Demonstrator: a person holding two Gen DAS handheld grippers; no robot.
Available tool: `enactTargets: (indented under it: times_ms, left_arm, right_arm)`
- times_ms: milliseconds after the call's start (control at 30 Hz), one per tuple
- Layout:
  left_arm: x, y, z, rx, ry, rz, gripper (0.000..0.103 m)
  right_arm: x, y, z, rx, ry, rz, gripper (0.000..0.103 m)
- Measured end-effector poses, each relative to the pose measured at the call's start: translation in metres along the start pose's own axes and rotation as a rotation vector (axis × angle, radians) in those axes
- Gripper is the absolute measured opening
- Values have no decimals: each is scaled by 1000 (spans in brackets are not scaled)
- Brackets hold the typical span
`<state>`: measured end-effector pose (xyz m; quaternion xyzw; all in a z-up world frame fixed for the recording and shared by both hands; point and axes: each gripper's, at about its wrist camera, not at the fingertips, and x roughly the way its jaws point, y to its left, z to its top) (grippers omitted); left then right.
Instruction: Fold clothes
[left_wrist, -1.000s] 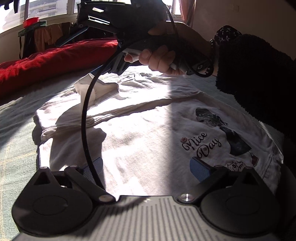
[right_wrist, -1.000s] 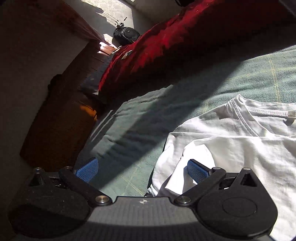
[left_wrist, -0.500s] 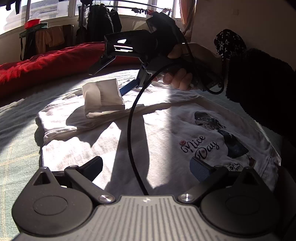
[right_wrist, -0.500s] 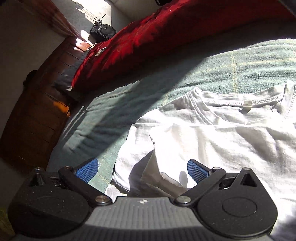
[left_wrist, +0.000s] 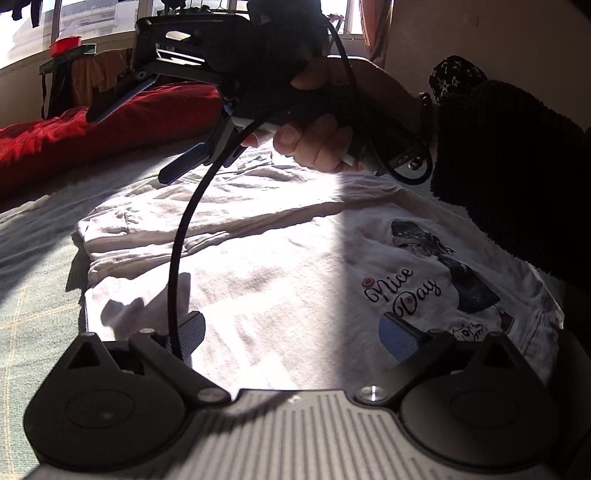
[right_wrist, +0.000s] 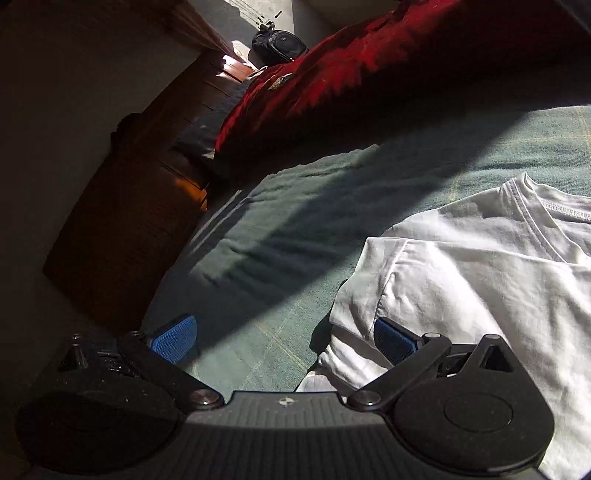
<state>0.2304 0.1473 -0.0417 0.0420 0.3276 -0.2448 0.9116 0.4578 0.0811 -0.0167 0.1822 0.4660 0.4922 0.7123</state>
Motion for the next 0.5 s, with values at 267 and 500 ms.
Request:
enactTargets:
  times_ms: [267, 500]
  left_arm:
    - [0, -5, 4, 7, -17, -15, 100]
    - [8, -11, 9, 10, -23, -37, 100]
  right_arm:
    - [-77, -30, -28, 8, -60, -221, 103]
    - [-189, -52, -66, -71, -199, -722, 103]
